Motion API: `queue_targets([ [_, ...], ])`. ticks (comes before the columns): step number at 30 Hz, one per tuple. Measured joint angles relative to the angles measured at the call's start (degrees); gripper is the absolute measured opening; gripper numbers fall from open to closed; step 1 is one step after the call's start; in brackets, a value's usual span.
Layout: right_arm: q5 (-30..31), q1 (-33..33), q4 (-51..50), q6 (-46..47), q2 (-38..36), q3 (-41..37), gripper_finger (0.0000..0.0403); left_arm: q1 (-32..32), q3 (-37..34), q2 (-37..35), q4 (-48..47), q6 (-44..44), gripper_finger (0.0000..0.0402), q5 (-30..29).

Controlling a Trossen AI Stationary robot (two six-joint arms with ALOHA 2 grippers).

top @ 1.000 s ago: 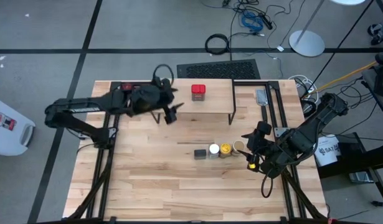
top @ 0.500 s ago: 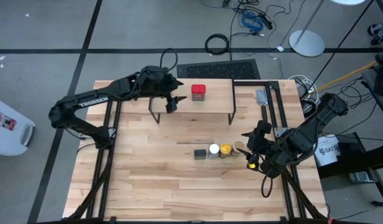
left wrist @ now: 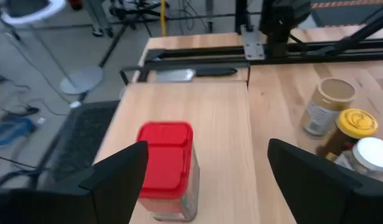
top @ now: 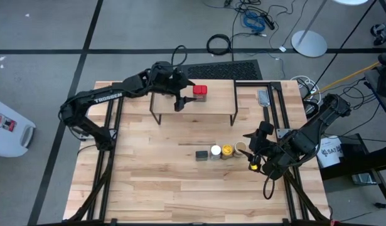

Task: Shelf spices
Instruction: Remove the red seasoning can from the shelf

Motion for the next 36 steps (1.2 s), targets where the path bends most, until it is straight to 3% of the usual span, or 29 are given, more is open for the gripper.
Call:
queue_targets([
  [10,-0.04,0.00,0.58,0.40,0.00,0.00,0.0267,3.20,0.00,4.53,4.67,0.00,0.0345,3.87],
  [31,-0.06,0.00,0.56,0.46,0.00,0.00,0.0267,5.03,0.01,11.21,7.29,1.00,0.0345,3.31],
  [36,-0.06,0.00,0.54,0.42,0.00,0.00,0.0267,4.97,0.02,11.35,7.25,1.97,0.0321,5.74],
])
